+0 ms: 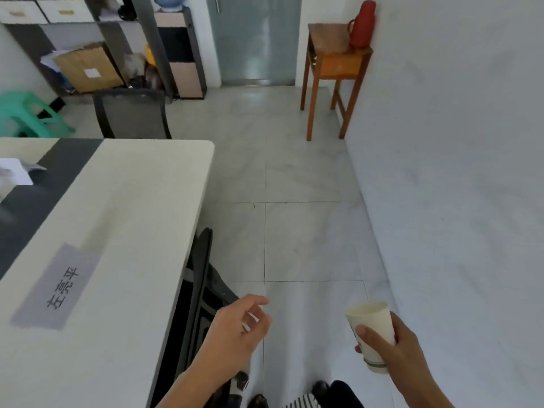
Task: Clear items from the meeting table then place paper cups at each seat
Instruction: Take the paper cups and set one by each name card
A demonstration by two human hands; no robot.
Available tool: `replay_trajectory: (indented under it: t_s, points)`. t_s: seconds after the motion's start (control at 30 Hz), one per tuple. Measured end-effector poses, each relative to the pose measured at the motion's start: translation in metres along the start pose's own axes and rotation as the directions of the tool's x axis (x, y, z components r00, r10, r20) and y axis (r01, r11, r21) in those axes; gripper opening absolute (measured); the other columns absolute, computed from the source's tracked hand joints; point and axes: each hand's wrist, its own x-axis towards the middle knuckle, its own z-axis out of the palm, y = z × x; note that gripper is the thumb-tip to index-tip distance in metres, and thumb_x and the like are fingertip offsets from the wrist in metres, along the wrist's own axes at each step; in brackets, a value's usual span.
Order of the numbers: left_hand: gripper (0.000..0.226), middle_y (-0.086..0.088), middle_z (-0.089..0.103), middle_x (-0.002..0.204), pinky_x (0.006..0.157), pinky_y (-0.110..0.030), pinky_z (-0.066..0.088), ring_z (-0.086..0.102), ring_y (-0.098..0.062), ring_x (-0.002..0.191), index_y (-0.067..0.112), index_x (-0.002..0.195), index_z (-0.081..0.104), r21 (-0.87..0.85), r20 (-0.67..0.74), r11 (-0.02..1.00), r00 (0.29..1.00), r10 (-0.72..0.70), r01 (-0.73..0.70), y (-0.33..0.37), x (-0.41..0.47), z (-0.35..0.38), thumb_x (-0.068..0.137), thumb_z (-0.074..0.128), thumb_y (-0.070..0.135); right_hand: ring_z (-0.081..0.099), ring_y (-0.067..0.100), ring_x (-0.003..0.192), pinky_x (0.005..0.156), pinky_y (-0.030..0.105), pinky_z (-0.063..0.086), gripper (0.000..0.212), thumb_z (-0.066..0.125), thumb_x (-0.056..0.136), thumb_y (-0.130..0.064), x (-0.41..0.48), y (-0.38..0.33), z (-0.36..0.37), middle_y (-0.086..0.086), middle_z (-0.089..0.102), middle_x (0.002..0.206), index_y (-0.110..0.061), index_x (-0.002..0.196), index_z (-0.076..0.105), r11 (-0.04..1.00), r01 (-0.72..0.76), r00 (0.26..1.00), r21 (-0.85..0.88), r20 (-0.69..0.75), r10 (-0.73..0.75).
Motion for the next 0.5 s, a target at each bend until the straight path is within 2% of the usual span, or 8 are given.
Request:
replay_trajectory:
  t_s: [0.1, 0.23, 0.37, 0.5]
  points:
    - [0.020, 0.009, 0.067, 0.089, 0.075, -0.019, 0.054, 0.062, -0.003, 0.081, 0.045, 0.098, 0.056, 0.033, 0.025, 0.999, 1.000, -0.018, 0.017, 0.016, 0.051, 0.007, 0.088, 0.063, 0.029, 0.074, 0.026, 0.071, 0.066, 0.042, 0.057, 0.066, 0.075, 0.043, -0.058, 0.044, -0.001, -0.023, 0.005, 0.075, 0.077, -0.021, 0.097, 0.066, 1.000, -0.022, 0.999, -0.008, -0.049, 0.021]
    - [0.019, 0.011, 0.067, 0.088, 0.077, -0.026, 0.057, 0.065, -0.004, 0.080, 0.048, 0.097, 0.056, 0.027, -0.017, 0.997, 0.997, -0.073, 0.073, 0.034, 0.122, 0.020, 0.087, 0.063, 0.034, 0.073, 0.022, 0.066, 0.058, 0.032, 0.052, 0.068, 0.073, 0.042, -0.058, 0.127, -0.022, -0.049, 0.004, 0.075, 0.075, -0.019, 0.096, 0.065, 0.999, -0.025, 0.999, -0.048, -0.035, 0.023]
    - [0.017, 0.008, 0.067, 0.089, 0.075, -0.021, 0.055, 0.063, -0.002, 0.081, 0.041, 0.101, 0.059, -0.027, -0.093, 0.994, 0.990, -0.108, 0.106, 0.067, 0.180, 0.024, 0.087, 0.063, 0.032, 0.073, 0.023, 0.068, 0.057, 0.030, 0.053, 0.069, 0.073, 0.042, -0.059, 0.219, -0.071, -0.061, 0.004, 0.073, 0.079, -0.022, 0.099, 0.063, 0.991, 0.039, 0.998, -0.127, 0.051, -0.033]
    - [0.018, 0.009, 0.068, 0.088, 0.074, -0.021, 0.054, 0.064, -0.003, 0.082, 0.038, 0.103, 0.061, -0.115, -0.210, 0.981, 0.961, -0.177, 0.155, 0.083, 0.218, 0.009, 0.088, 0.064, 0.029, 0.070, 0.031, 0.082, 0.057, 0.031, 0.055, 0.067, 0.072, 0.045, -0.061, 0.306, -0.132, -0.046, 0.006, 0.070, 0.093, -0.028, 0.101, 0.060, 0.965, 0.143, 0.972, -0.219, 0.215, -0.095]
